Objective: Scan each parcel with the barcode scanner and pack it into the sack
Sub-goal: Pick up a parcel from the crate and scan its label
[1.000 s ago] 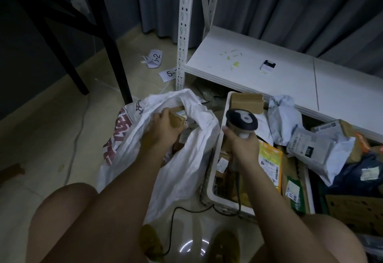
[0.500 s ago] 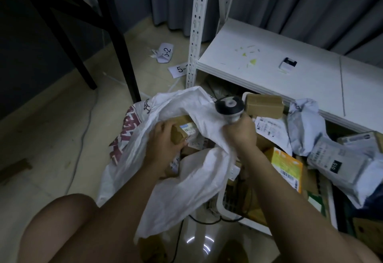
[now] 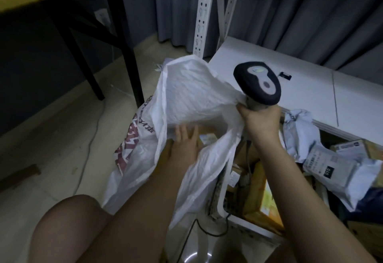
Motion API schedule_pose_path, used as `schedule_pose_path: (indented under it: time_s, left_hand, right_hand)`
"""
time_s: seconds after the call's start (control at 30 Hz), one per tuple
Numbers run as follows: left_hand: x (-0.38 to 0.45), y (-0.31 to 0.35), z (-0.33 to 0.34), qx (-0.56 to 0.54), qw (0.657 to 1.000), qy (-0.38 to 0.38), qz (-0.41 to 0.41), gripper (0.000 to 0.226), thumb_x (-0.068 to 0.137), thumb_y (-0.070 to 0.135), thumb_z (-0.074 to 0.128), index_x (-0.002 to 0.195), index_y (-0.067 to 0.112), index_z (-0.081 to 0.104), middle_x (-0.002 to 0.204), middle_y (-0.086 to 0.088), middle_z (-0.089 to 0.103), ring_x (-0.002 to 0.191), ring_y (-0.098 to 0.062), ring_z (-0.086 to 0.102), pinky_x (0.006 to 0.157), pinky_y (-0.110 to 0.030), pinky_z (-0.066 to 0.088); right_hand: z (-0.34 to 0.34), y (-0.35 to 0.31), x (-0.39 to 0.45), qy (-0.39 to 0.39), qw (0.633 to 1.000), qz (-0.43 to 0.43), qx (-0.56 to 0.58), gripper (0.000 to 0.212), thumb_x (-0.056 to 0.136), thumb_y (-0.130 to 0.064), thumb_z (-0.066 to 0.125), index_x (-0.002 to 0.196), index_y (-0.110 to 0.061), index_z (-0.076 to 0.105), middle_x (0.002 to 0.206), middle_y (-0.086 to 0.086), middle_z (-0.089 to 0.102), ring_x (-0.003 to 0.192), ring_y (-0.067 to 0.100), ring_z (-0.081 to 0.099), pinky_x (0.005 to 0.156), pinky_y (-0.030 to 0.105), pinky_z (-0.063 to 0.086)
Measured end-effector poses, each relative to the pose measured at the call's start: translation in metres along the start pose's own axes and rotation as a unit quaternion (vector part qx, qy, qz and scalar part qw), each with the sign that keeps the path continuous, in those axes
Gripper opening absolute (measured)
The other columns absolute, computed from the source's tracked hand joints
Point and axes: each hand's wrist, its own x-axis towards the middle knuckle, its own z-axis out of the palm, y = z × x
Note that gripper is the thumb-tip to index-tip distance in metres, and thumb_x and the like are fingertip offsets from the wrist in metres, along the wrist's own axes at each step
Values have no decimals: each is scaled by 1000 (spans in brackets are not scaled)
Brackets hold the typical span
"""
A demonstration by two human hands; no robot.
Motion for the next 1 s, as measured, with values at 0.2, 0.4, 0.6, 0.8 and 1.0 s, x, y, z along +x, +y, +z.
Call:
schedule_pose_path:
  time_s: [0.2, 0.4, 0.6, 0.8, 1.0]
  left_hand:
    - [-9, -20, -22, -78, 967, 233, 64, 24, 82, 7, 53, 101, 2, 67, 102, -20, 60, 92, -37, 58, 82, -49, 49]
    - [-1, -72, -32, -168, 937, 179, -250, 95, 79, 44, 74, 152, 17, 19, 155, -16, 22, 140, -34, 25, 112, -47, 23]
    - [1, -73, -66, -231, 920, 248, -200, 44, 103, 38, 35, 126, 7, 57, 121, -20, 61, 111, -37, 56, 91, -36, 42]
    - [-2, -50, -181, -288, 879, 364, -106, 31, 103, 26, 38, 115, 4, 57, 113, -16, 62, 106, -30, 57, 78, -28, 36]
    - [-27, -47, -252, -241, 855, 444, -114, 30, 103, 30, 36, 111, 7, 54, 103, -11, 61, 90, -26, 56, 74, -32, 39]
  right_hand:
    - [-8, 22, -9, -17, 998, 10, -56, 32, 81, 2, 71, 108, -11, 59, 90, -10, 58, 85, 8, 58, 70, 12, 48]
    - [-11, 37, -22, -22, 997, 31, -74, 38, 83, -4, 71, 115, -15, 55, 102, -4, 58, 98, 13, 56, 75, 17, 44]
    - [-10, 37, -17, -15, 995, 53, -87, 48, 79, -16, 79, 122, -13, 59, 105, -7, 61, 100, 11, 60, 80, 22, 48]
    - [6, -28, 7, 26, 988, 28, -150, 25, 86, -8, 64, 108, -14, 55, 93, -3, 54, 85, 18, 52, 51, 6, 35]
    - [4, -92, 27, 99, 988, -49, -111, 15, 85, -9, 62, 99, -12, 57, 84, -1, 54, 77, 17, 49, 51, 18, 34]
